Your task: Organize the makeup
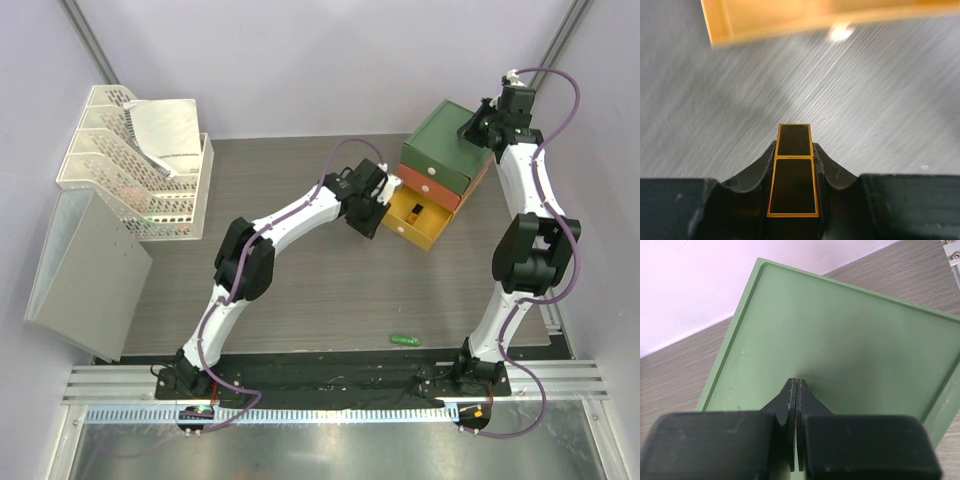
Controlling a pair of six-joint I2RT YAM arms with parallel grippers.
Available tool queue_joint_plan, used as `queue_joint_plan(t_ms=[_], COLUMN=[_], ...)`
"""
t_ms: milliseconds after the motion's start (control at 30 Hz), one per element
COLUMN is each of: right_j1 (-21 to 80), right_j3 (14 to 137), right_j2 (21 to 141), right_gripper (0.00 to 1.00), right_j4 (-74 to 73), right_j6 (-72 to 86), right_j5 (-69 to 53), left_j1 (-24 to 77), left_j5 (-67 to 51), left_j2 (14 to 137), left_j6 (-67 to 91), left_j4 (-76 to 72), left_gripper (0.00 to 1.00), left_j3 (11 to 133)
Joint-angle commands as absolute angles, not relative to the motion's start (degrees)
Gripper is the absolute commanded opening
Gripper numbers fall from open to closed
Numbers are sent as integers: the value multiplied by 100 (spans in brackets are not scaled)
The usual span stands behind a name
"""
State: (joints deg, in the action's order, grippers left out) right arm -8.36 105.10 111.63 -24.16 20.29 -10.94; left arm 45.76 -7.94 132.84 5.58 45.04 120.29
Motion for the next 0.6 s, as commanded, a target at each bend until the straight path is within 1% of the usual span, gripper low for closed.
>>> queue_joint_plan(t_ms=[0, 67, 200, 267, 400, 567], right_j1=[-765, -765, -765, -765, -765, -765], right_j3=[9967, 9967, 9958, 9958, 9967, 9976], right_j2=[11839, 11856, 11865, 11874, 11874, 11874], right_gripper=[1, 1, 1, 1, 1, 1], right_j4=[-4263, -4263, -4236, -4228, -4219, -4210], right_j6=[1846, 1854, 1872, 1881, 1898, 1898], right_j5=[-949, -967, -993, -993, -993, -984], left_j1=[4448, 4369, 4210, 4210, 4219, 4210], left_j5=[-1493, -1896, -2328, -2408, -2540, -2645], left_j2=[12902, 13060, 13315, 13517, 13895, 14089], left_j6=[1132, 1431, 2126, 2399, 2645, 2812], left_j4=[3727, 3412, 2727, 2436, 2303, 1987], left_gripper=[3, 4, 4, 4, 5, 7], left_j3=[12847, 13007, 13306, 13438, 13815, 13834])
